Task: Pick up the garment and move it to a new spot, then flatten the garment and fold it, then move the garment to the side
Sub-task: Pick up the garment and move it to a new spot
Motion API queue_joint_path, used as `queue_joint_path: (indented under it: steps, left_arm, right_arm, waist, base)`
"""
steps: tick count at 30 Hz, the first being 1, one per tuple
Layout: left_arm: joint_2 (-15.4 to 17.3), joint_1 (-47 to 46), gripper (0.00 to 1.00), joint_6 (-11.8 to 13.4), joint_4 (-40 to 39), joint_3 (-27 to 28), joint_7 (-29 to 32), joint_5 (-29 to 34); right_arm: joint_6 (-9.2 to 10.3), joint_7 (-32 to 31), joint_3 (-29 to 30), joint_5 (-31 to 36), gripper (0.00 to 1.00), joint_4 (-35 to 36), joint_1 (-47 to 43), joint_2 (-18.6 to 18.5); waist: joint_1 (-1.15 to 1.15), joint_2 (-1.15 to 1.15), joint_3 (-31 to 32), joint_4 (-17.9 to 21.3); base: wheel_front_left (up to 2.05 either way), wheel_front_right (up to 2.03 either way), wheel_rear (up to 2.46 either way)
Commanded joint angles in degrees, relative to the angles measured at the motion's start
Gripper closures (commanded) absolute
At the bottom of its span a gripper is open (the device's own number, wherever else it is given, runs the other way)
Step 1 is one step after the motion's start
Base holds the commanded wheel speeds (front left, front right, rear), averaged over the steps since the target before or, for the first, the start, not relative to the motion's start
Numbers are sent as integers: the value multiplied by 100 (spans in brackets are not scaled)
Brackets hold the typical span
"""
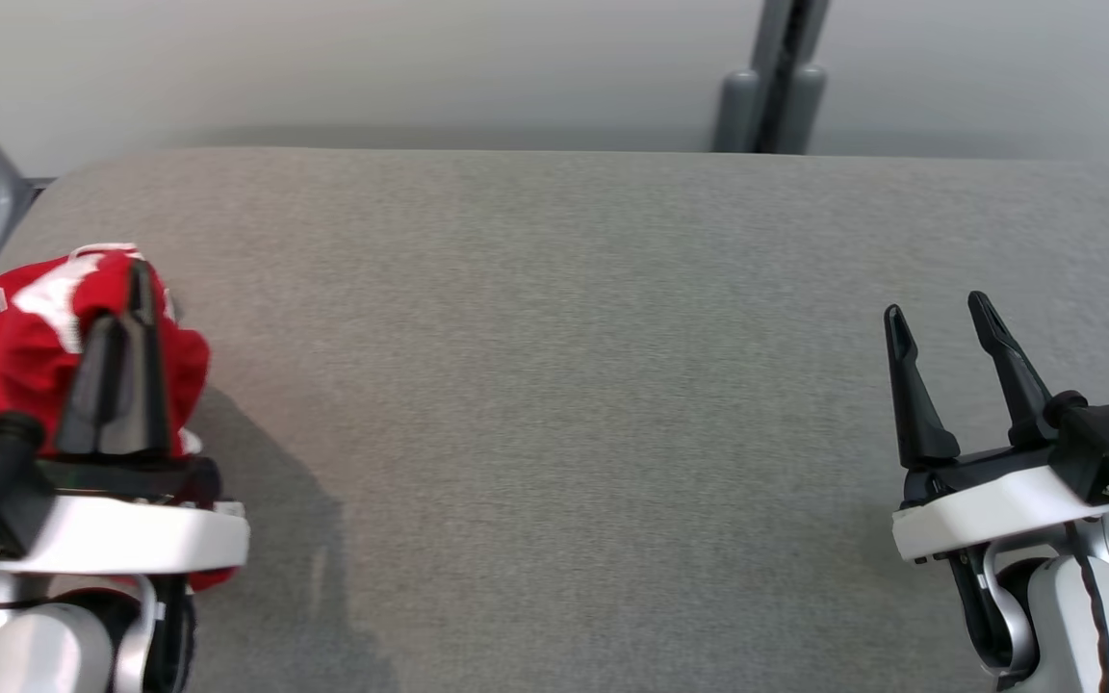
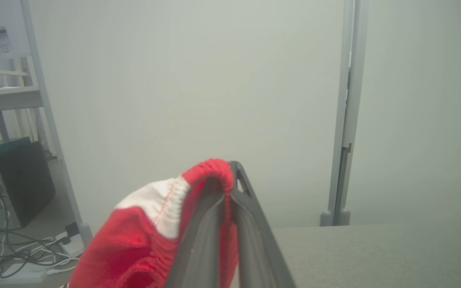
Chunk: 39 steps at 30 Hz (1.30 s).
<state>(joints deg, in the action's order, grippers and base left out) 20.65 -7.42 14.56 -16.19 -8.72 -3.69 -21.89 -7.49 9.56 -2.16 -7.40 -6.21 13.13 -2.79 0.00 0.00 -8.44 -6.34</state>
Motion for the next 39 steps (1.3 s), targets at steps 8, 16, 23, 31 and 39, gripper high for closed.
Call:
queue_joint_path:
  steps: [8, 16, 23, 31, 39]
  left_arm:
    - [-204, -389, 100, -366, -104, -820, 253, 141]
    - [-628, -1098, 100, -873, 494, -1670, 431, 148]
    - [-961, -1801, 100, -1204, 1089, -2191, 564, 283]
    - [-1209, -2171, 100, -1426, 2053, -2362, 503, 131]
    - [-1419, -2593, 0, -1777, 3257, -2570, 401, -7]
  right_arm:
    - [-1, 18, 41, -138, 0, 113, -37, -28]
    - [-1, 122, 64, -299, 0, 147, -6, -25]
    - [-1, 287, -12, -517, 0, 41, 46, -25]
    - [-1, 465, -119, -769, 0, -151, 132, -23]
    - [-1, 566, -147, -884, 0, -367, 240, -26]
  waist:
    - [0, 0, -169, 926]
    - [0, 0, -552, 1768]
    - [0, 0, -903, 2439]
    - [0, 0, -1222, 2843]
    - [0, 0, -1323, 2889]
  base:
    - [0, 0, 0]
    - [0, 0, 0]
    - [0, 0, 0]
    - [0, 0, 0]
    - [0, 0, 0]
